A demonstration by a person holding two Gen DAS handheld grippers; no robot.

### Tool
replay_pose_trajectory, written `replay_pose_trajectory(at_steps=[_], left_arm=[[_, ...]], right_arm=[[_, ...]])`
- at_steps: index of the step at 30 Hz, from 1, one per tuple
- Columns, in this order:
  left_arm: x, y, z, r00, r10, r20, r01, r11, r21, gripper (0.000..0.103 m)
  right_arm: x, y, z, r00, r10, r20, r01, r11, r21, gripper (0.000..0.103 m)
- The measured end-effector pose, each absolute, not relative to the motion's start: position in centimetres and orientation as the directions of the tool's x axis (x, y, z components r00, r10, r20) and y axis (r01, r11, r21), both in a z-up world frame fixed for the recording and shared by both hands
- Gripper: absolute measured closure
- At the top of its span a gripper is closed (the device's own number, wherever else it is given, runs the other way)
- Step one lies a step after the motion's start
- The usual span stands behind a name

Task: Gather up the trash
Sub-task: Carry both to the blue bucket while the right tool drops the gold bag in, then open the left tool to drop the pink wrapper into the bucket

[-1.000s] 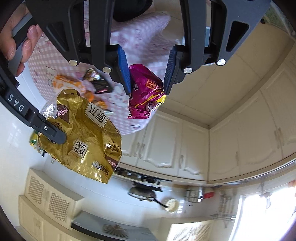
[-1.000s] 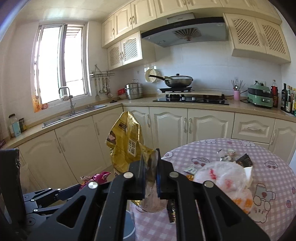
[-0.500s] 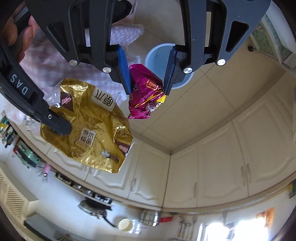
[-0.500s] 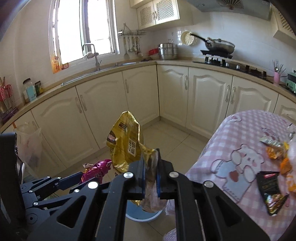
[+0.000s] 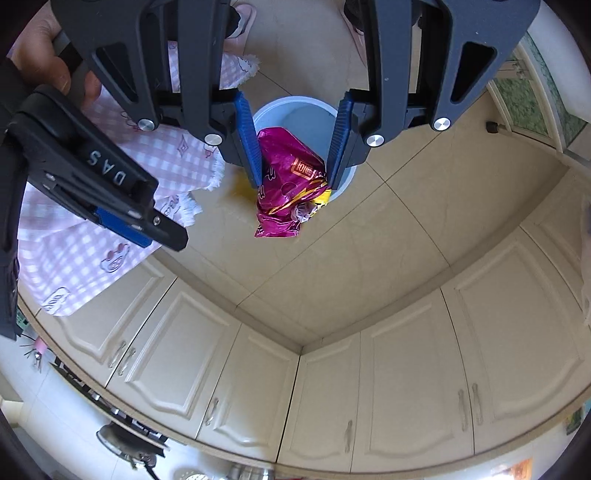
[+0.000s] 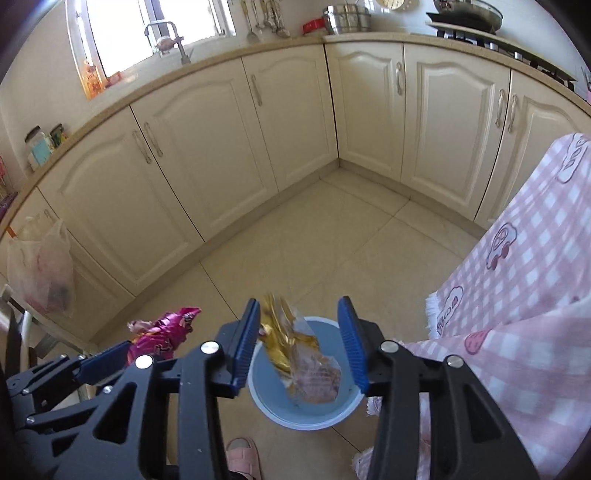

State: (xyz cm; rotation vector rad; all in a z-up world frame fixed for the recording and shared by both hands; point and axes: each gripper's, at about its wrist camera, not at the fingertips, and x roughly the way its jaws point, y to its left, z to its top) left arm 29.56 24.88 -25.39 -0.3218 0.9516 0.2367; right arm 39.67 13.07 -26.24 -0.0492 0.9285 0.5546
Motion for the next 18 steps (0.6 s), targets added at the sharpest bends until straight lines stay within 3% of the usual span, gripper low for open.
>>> replay_pose_trajectory(at_steps=[8, 16, 18], left_arm=[[30.9, 25.0, -27.7, 0.528, 0.034, -0.849, -0.328, 0.930, -0.166, 0.069], [32.2, 23.9, -25.8, 0.575, 0.029, -0.817, -0.296, 0.939, -0.175, 0.068], [32.1, 23.8, -24.8, 0.594, 0.035, -0.804, -0.295, 0.939, -0.177, 0.053]], right_arm=[[38.5, 11.9, -26.3, 0.538, 0.364, -0.760, -0.448, 0.887, 0.108, 0.051], [37.7, 9.5, -23.8, 0.646, 0.339, -0.684, -0.403, 0.912, 0.071, 0.044], [37.6, 8.8, -22.8, 0.666, 0.340, -0.664, -0.394, 0.916, 0.075, 0.044]])
